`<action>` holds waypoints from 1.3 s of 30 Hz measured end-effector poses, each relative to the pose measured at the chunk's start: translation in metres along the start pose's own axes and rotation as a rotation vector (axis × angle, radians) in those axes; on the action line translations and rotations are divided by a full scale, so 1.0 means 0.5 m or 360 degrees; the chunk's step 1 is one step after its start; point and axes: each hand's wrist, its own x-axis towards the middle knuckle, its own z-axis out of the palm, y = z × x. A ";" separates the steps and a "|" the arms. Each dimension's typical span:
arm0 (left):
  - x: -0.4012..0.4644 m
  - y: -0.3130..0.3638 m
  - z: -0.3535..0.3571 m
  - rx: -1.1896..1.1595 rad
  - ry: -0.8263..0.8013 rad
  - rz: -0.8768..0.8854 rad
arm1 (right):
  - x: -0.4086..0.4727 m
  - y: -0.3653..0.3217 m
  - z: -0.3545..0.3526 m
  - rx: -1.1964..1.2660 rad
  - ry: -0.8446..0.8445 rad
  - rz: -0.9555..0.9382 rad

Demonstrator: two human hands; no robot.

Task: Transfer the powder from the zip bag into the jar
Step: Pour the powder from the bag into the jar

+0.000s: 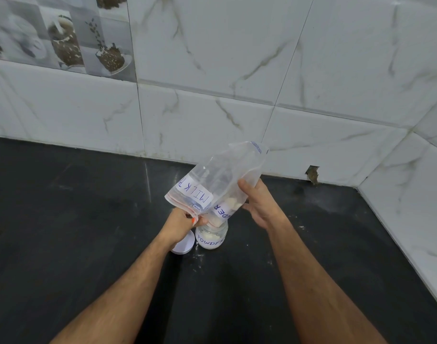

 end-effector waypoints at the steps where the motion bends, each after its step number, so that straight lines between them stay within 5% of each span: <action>1: 0.000 -0.001 -0.001 -0.0004 -0.0001 -0.0005 | 0.000 0.001 0.001 0.0001 -0.0008 -0.0011; 25: -0.013 0.016 0.014 -0.0298 0.0156 -0.0167 | -0.016 -0.005 0.059 0.0103 0.0071 -0.0073; 33: -0.010 0.014 0.024 -0.0358 0.0185 -0.0050 | -0.010 0.029 0.086 0.0418 0.0057 -0.0035; 39: -0.001 0.019 0.037 -0.0307 0.0257 0.0051 | -0.001 0.036 0.119 0.0285 0.0236 -0.0106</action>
